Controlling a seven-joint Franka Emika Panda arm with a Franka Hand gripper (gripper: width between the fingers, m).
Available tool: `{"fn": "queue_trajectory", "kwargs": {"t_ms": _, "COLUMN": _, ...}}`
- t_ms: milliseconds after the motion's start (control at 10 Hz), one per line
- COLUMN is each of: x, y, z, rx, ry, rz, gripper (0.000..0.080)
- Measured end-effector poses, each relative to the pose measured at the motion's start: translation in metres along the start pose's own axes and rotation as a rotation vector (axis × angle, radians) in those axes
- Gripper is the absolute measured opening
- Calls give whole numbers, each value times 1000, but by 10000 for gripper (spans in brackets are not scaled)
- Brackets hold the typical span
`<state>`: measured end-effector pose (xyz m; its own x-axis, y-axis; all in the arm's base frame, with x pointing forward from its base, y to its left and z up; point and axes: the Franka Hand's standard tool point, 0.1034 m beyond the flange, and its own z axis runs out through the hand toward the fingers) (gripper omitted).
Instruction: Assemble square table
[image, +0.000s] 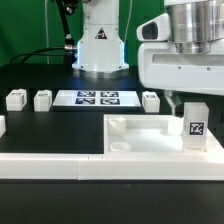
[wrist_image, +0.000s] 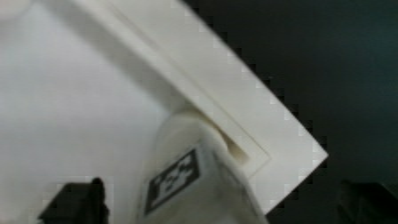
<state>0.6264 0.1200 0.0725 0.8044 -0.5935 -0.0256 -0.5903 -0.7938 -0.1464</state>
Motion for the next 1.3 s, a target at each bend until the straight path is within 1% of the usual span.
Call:
{"fn": "queue_trajectory", "kwargs": {"t_ms": 100, "x": 4, "y": 3, "z": -1, "rx": -2, "ry": 5, "rz": -133, "gripper": 649}}
{"fn": "queue_trajectory", "kwargs": {"t_ms": 200, "x": 4, "y": 1, "z": -1, "rx": -12, "ry": 14, "rz": -264, "gripper": 649}}
{"fn": "queue_trajectory", "kwargs": {"t_ms": 300, "x": 1, "y": -4, "z": 0, "rx": -15, "ry": 21, "rz": -310, "gripper": 649}}
{"fn": "queue_trajectory", "kwargs": {"t_ms": 400, "x": 1, "y": -4, "z": 0, "rx": -9, "ry": 18, "rz": -268, "gripper": 649}}
{"fn": "queue_trajectory", "kwargs": {"t_ms": 500, "x": 1, "y": -3, "z": 0, "rx": -10, "ry": 19, "rz": -272, "gripper": 541}}
{"fn": "queue_trajectory", "kwargs": {"t_ms": 600, "x": 1, "y": -4, "z": 0, "rx": -8, "ry": 18, "rz": -226, "gripper": 390}}
{"fn": "queue_trajectory", "kwargs": {"t_ms": 700, "x": 0, "y": -4, "z": 0, "rx": -5, "ry": 16, "rz": -167, "gripper": 390}}
{"fn": "queue_trajectory", "kwargs": {"t_ms": 800, "x": 1, "y": 1, "z": 2, "rx": -11, "ry": 12, "rz": -90, "gripper": 301}}
{"fn": "queue_trajectory", "kwargs": {"t_ms": 1100, "x": 1, "y": 0, "z": 2, "rx": -8, "ry": 12, "rz": 60, "gripper": 299}}
{"fn": "queue_trajectory", "kwargs": {"t_ms": 1300, "x": 1, "y": 0, "z": 2, "rx": -3, "ry": 8, "rz": 220, "gripper": 299}}
